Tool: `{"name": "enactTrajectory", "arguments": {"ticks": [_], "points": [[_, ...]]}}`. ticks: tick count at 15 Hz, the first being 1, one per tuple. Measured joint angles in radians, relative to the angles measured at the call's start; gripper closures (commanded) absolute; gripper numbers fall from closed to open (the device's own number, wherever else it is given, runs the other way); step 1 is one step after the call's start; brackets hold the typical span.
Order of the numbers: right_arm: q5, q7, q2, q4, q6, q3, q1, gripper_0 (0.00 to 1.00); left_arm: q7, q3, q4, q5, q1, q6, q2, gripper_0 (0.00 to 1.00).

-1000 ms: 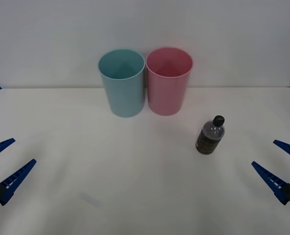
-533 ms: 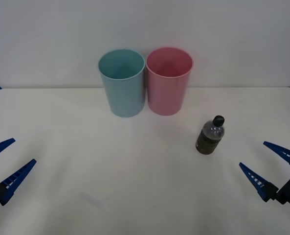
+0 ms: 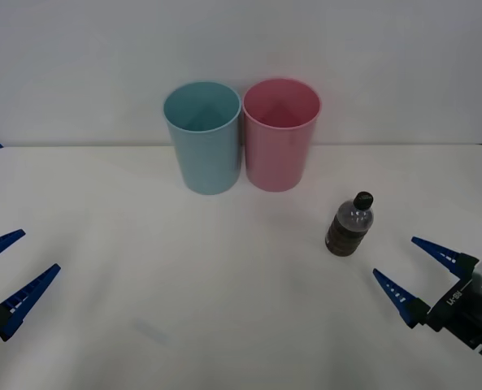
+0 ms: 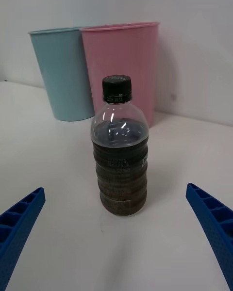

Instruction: Grasp the object on the table and drop it into the matching bin: aluminum can to the light blue bin, PET bottle to the pink bin.

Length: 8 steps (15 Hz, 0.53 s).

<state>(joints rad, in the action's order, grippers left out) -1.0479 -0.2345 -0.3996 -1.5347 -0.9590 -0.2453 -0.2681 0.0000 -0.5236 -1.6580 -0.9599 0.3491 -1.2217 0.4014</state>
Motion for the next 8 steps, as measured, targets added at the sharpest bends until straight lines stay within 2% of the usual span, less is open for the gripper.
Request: {"name": "enactTrajectory", "arguments": {"ticks": [8], "points": [[-0.019, -0.053, 0.003, 0.154, 0.006, 0.046, 0.141, 0.00, 0.000, 0.000, 0.000, 0.000, 0.000, 0.000, 0.000, 0.00]]}}
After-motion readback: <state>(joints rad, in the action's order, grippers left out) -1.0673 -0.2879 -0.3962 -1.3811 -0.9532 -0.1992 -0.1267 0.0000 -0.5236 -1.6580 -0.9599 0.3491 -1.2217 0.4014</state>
